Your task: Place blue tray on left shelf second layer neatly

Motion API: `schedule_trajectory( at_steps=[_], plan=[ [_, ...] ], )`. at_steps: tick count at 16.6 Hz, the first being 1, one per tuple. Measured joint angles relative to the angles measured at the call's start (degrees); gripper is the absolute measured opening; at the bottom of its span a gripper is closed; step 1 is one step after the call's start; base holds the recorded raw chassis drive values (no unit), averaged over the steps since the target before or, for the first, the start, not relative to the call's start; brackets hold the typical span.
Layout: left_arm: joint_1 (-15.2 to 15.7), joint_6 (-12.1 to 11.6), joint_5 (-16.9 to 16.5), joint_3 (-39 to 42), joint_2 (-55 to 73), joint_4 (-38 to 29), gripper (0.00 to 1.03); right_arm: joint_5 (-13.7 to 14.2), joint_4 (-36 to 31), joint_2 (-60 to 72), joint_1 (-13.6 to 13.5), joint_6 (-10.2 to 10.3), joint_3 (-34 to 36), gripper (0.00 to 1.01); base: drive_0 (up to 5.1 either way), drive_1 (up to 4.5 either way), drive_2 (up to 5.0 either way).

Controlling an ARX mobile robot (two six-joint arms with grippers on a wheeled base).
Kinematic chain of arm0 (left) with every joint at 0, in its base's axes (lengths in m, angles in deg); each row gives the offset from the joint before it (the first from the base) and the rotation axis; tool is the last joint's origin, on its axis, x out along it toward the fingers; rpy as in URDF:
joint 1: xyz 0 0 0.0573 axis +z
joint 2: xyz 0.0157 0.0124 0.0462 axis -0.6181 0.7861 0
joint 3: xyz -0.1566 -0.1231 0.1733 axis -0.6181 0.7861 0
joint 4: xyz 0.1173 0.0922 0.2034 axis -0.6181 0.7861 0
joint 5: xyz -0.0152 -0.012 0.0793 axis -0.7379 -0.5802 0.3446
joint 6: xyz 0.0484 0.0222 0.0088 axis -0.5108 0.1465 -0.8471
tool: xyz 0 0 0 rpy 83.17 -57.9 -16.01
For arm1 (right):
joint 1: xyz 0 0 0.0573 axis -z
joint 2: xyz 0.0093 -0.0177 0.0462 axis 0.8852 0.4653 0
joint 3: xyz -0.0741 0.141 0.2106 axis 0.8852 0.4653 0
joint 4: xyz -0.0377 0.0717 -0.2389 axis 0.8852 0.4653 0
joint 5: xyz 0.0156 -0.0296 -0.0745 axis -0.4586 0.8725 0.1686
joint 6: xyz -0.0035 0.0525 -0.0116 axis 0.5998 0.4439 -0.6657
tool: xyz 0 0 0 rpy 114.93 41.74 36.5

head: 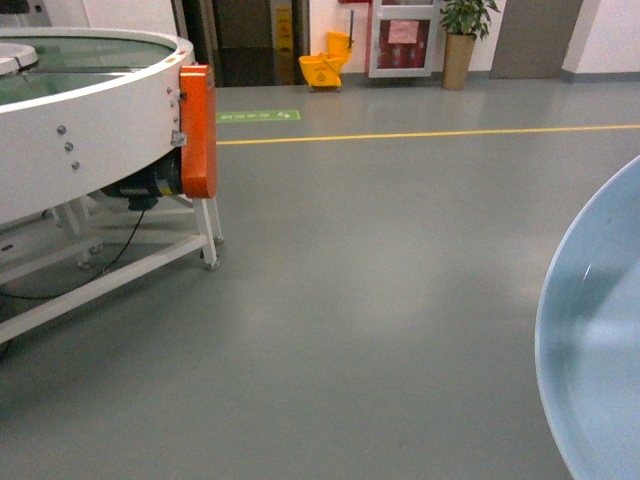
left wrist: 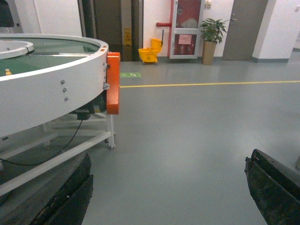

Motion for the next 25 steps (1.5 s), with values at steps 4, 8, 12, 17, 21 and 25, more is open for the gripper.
schedule_trajectory(
  at_steps=[4, 8, 12, 17, 21, 25],
  plan=[
    [0.0, 0.0, 0.0, 0.0, 0.0, 0.0, 0.98, 0.0, 0.1, 0.0, 0.0, 0.0, 0.0, 0.02, 0.1, 4.36, -4.2],
    [0.0, 0.0, 0.0, 0.0, 0.0, 0.0, 0.98, 0.0, 0.2, 0.0, 0.0, 0.0, 0.0, 0.02, 0.1, 4.36, -4.2],
    [0.0, 0.0, 0.0, 0.0, 0.0, 0.0, 0.98, 0.0, 0.2, 0.0, 0.0, 0.0, 0.0, 0.02, 0.1, 4.36, -4.2],
    [0.0, 0.0, 0.0, 0.0, 0.0, -0.1, 0.98, 0.0, 0.1, 0.0, 0.0, 0.0, 0.0, 0.02, 0.1, 4.36, -4.2],
    [0.0, 0.0, 0.1, 0.0, 0.0, -0.1, 0.98, 0.0, 0.2, 0.0, 0.0, 0.0, 0.0, 0.02, 0.1, 4.36, -4.2],
    [0.0, 0.0, -0.1, 0.0, 0.0, 0.0, 0.98, 0.0, 0.5, 0.4, 0.0, 0.0, 0.0, 0.02, 0.1, 3.27, -3.2]
  ],
)
